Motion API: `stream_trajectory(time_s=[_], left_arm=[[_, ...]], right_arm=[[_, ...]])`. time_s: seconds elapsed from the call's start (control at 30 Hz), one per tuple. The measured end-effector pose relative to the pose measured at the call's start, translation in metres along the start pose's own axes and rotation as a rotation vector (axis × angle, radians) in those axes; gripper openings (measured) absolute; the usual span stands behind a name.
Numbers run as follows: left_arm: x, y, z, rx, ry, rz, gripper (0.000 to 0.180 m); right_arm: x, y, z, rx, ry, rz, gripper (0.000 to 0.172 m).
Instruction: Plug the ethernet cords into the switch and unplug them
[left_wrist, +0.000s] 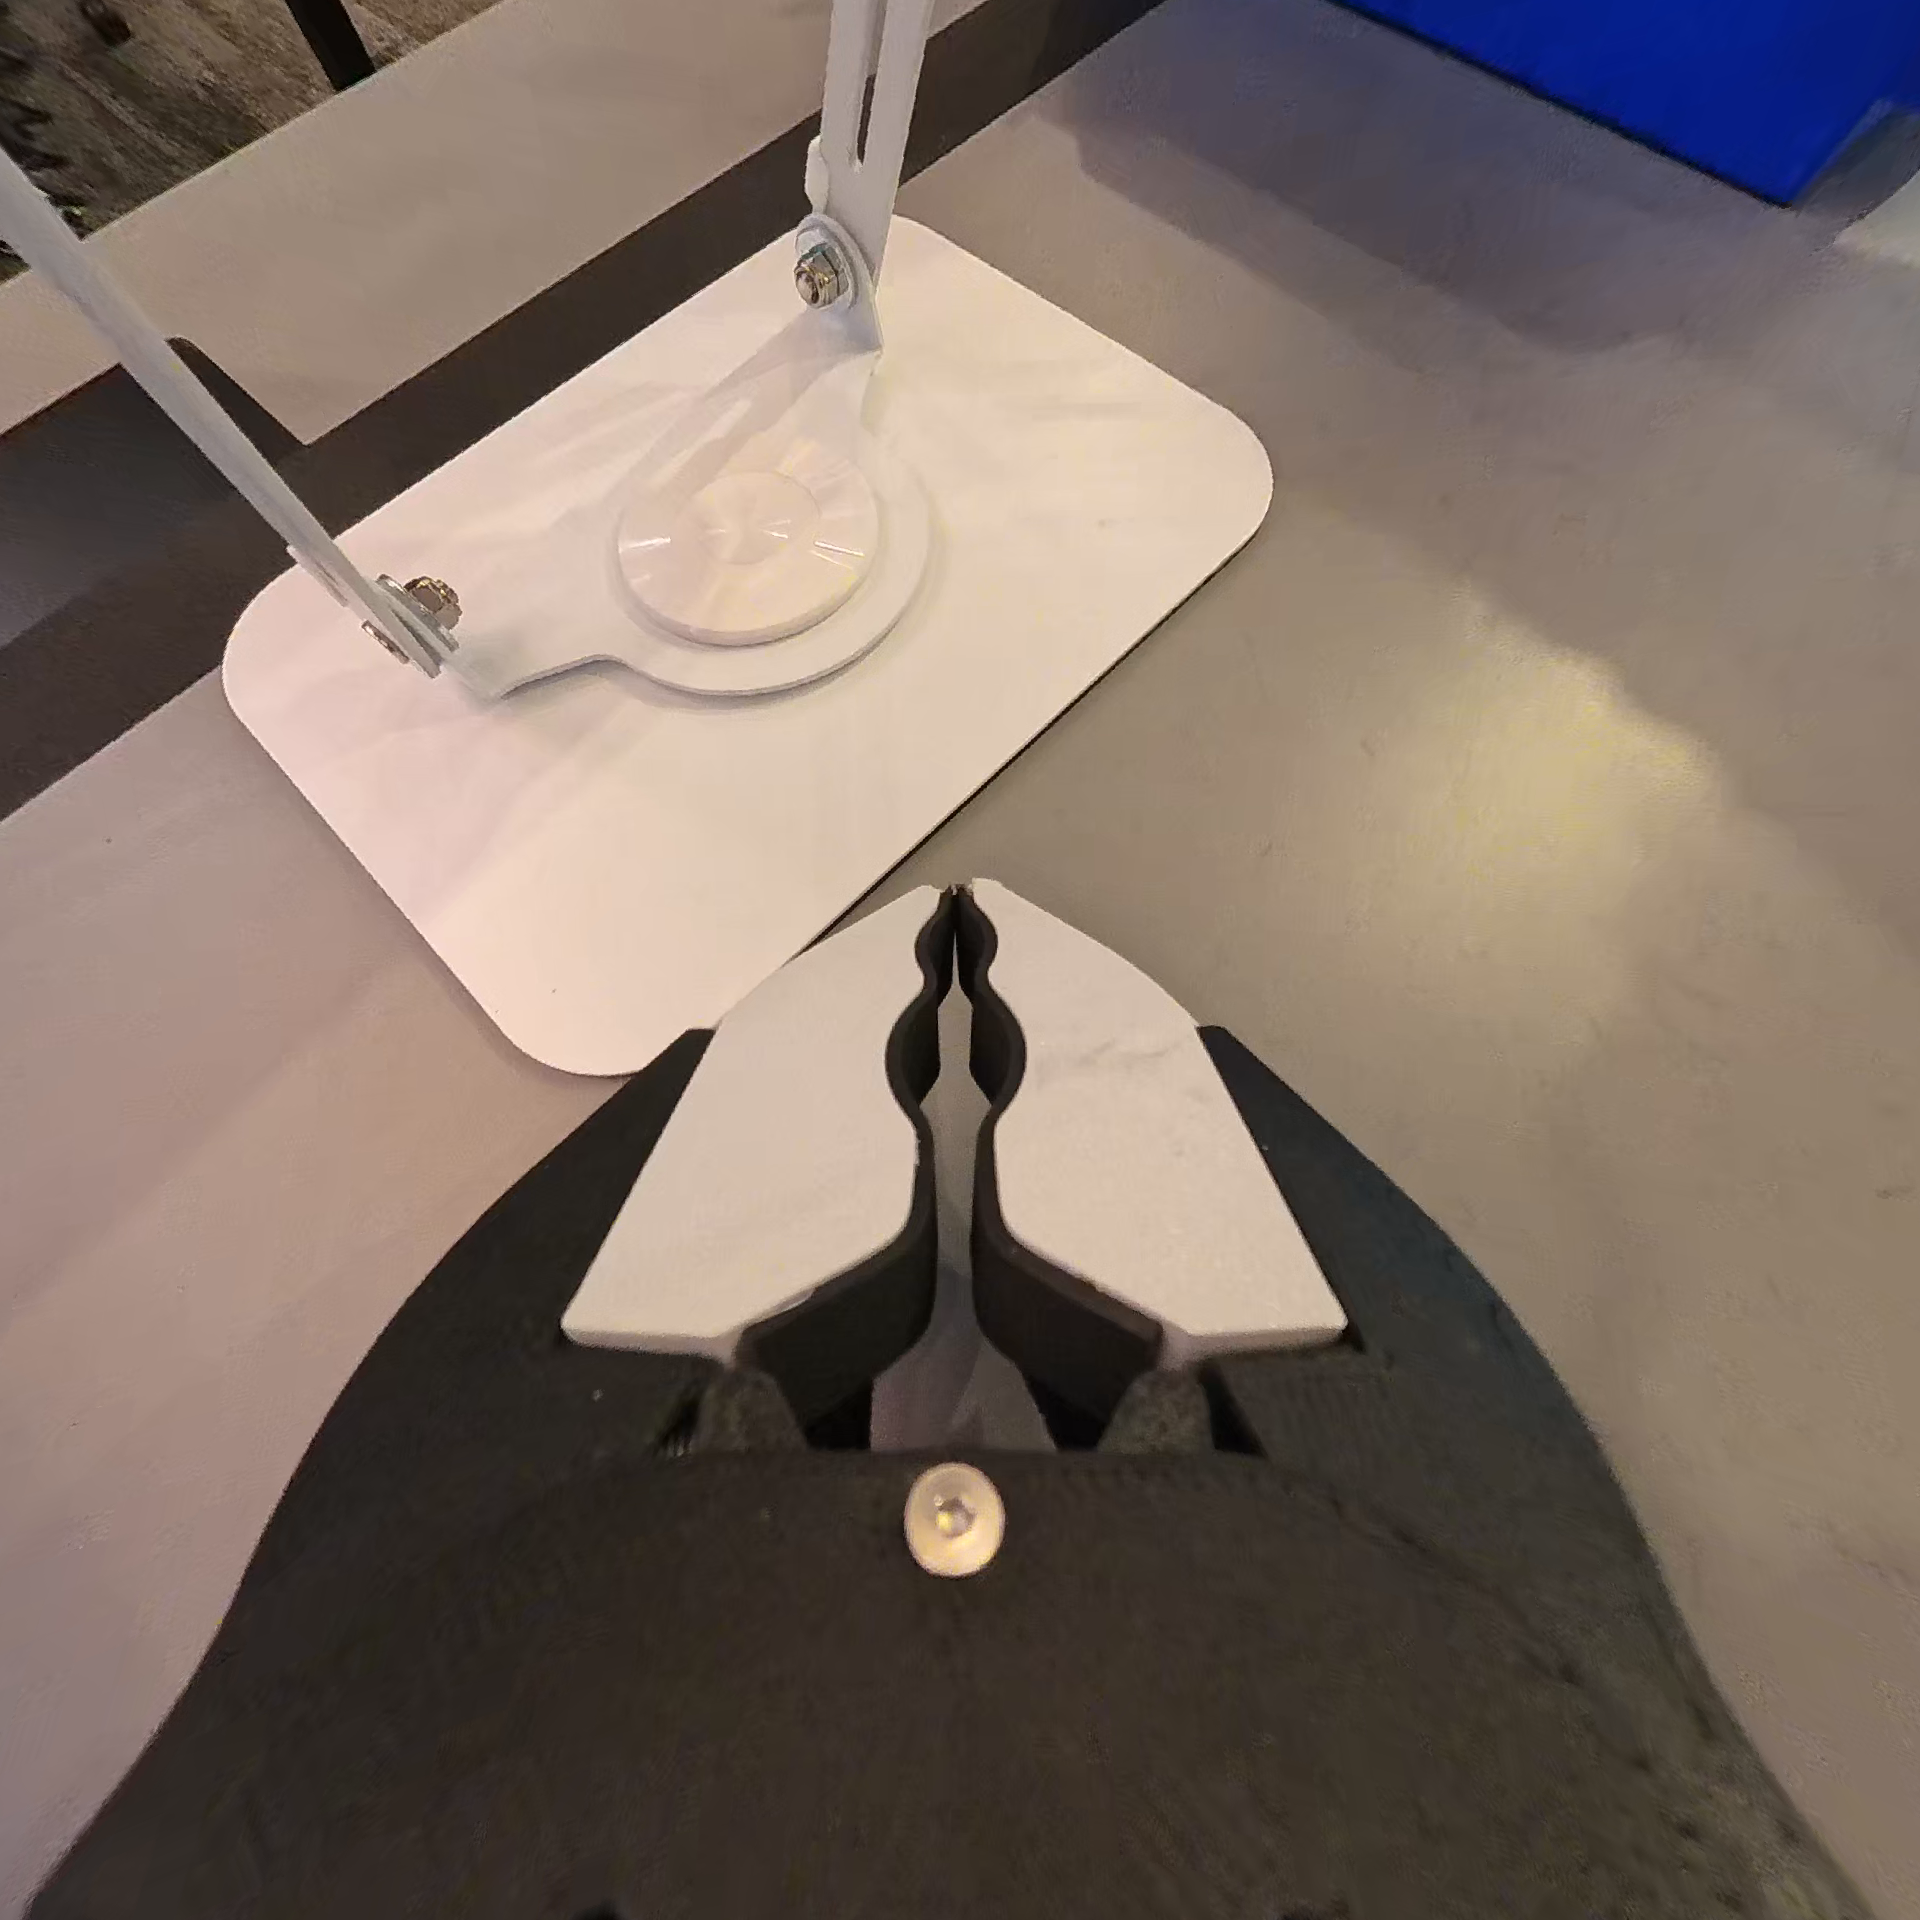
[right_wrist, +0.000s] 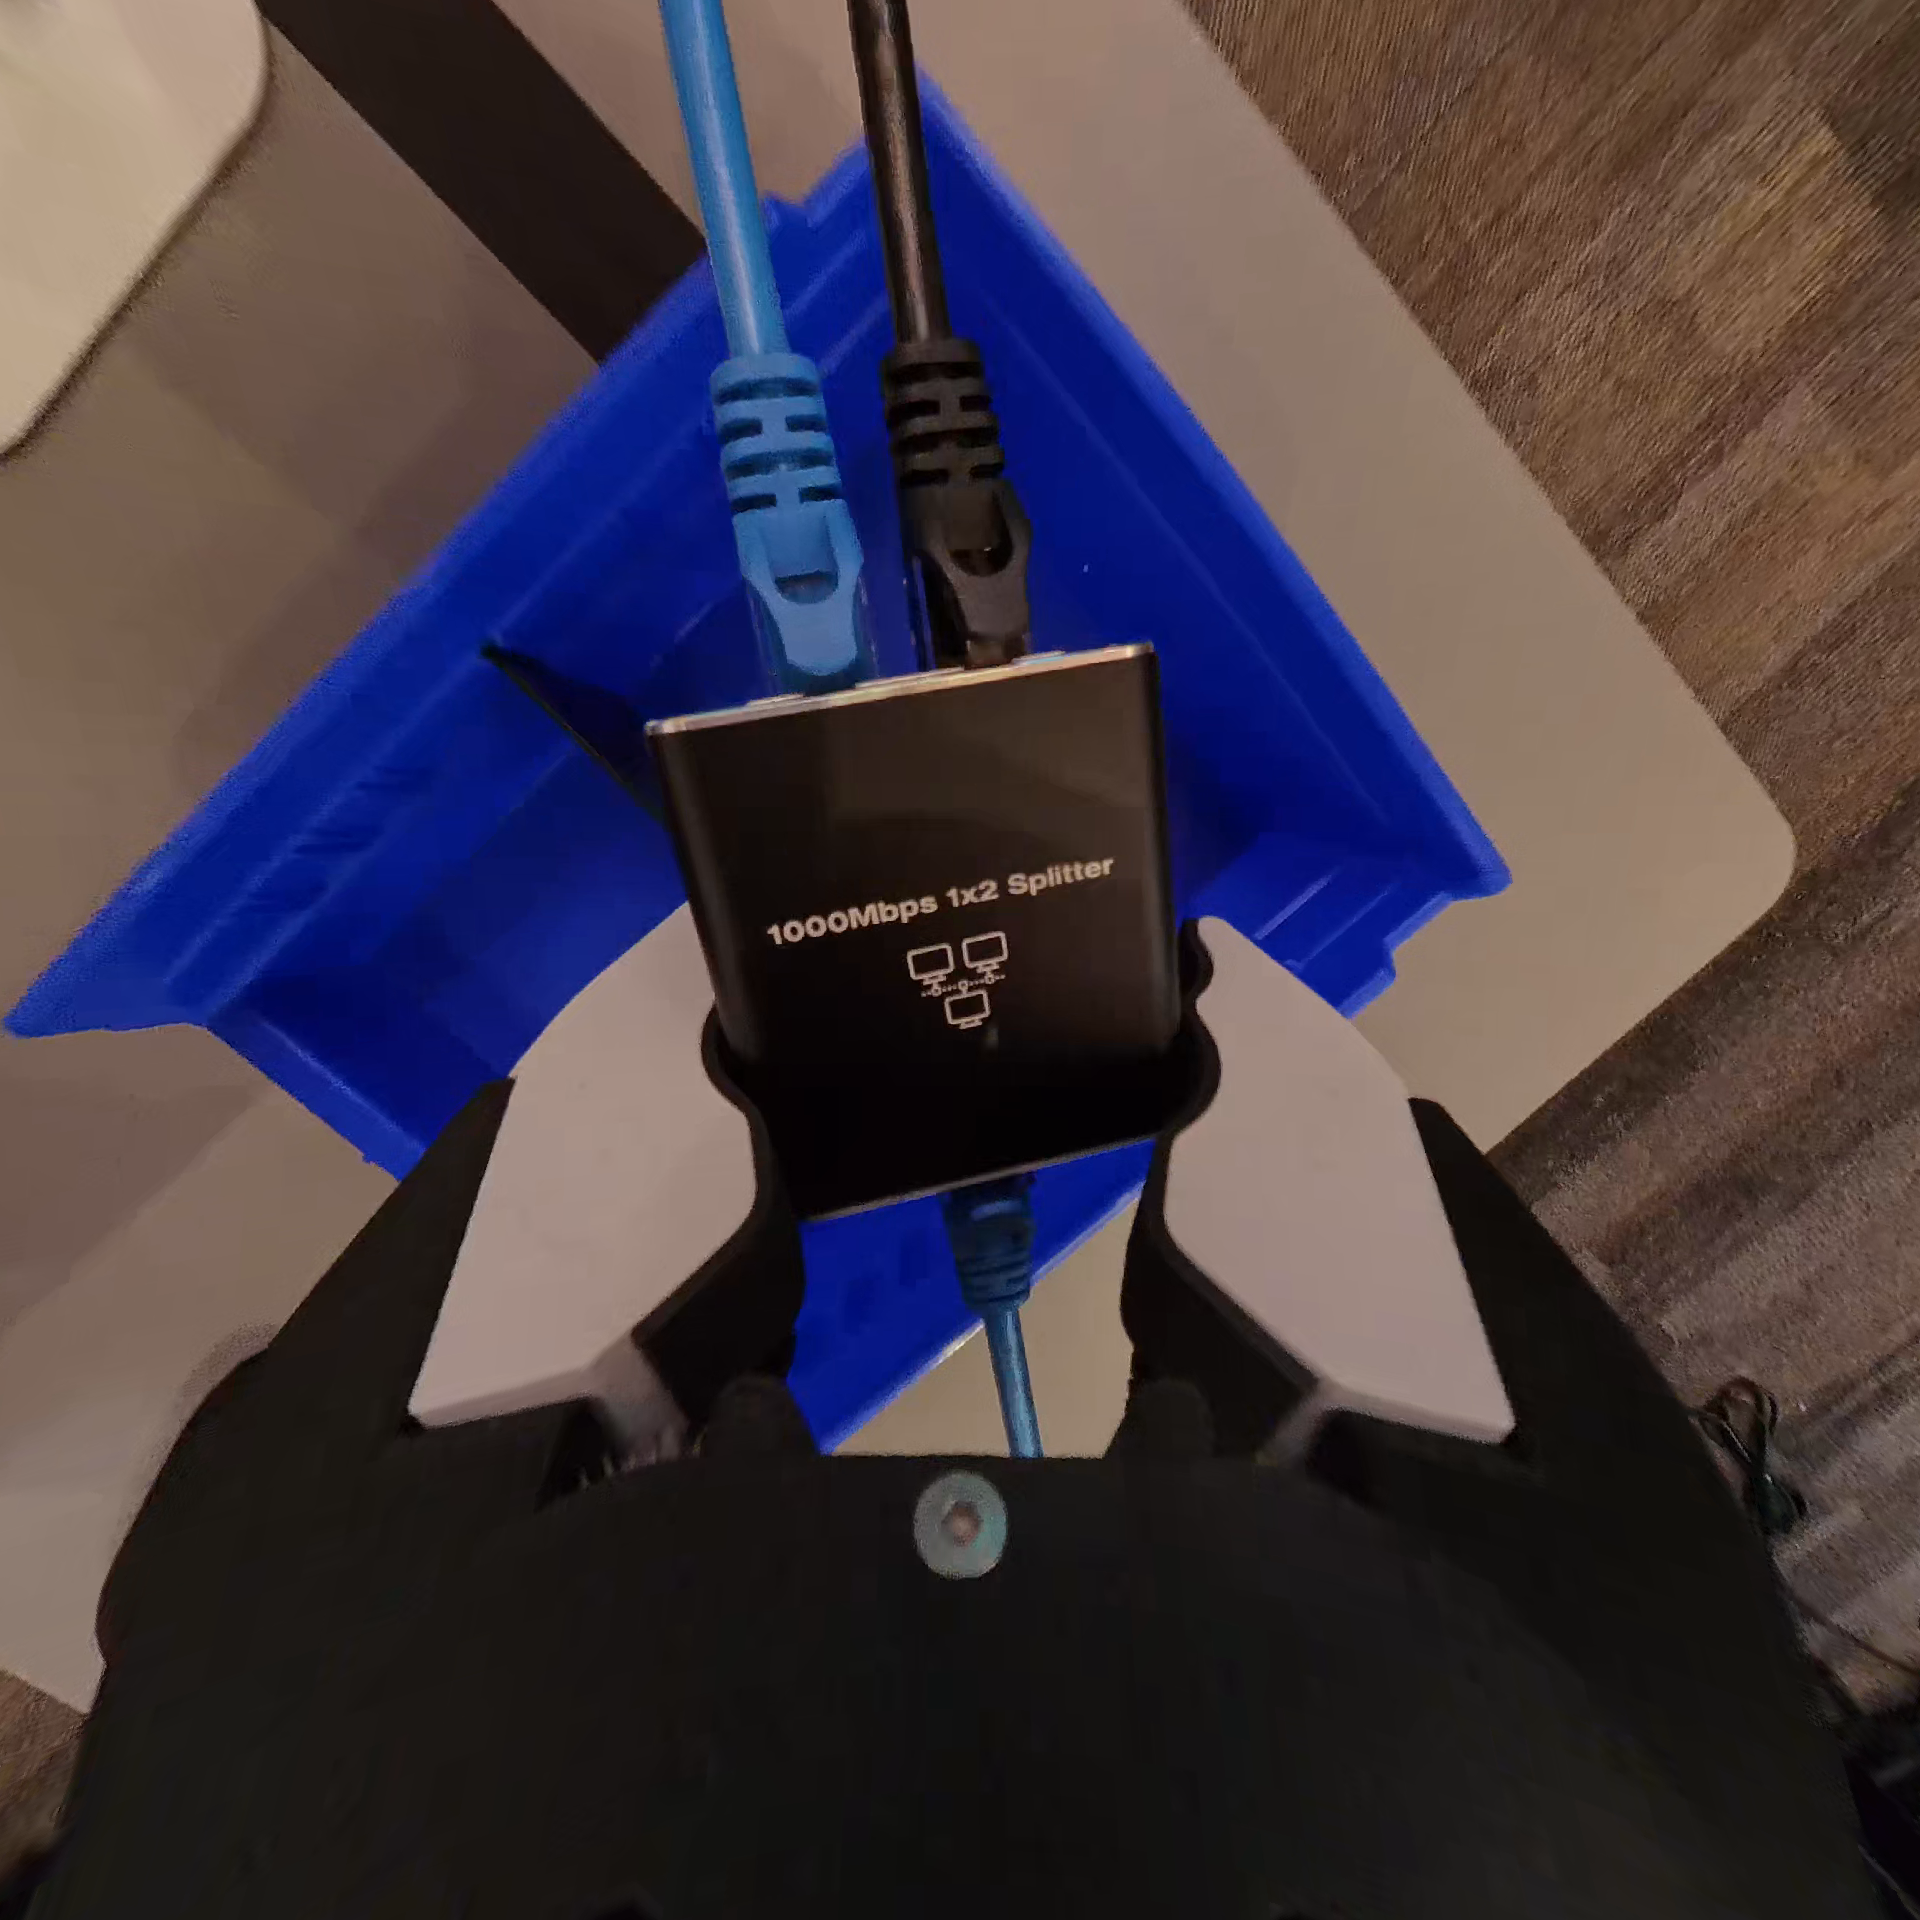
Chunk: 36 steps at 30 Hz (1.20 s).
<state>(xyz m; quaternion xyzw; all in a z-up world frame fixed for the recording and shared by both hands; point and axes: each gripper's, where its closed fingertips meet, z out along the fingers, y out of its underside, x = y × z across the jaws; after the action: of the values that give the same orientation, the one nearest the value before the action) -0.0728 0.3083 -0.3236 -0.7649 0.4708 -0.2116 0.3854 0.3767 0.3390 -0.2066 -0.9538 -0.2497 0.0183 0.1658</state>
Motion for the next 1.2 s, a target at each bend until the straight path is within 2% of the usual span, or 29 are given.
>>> stream_trajectory(time_s=[0.33,0.73,1.2], left_arm=[[0.000,0.001,0.001,-0.009,-0.012,0.012,0.000],[0.001,0.002,0.002,-0.020,-0.018,0.028,0.000],[0.001,0.003,0.004,-0.029,-0.020,0.034,0.000]], right_arm=[[0.003,0.031,0.058,-0.266,-0.046,-0.024,0.079],[0.021,0.040,0.080,-0.505,0.027,-0.118,0.079],[0.016,0.058,0.120,-0.703,-0.028,-0.190,0.076]])
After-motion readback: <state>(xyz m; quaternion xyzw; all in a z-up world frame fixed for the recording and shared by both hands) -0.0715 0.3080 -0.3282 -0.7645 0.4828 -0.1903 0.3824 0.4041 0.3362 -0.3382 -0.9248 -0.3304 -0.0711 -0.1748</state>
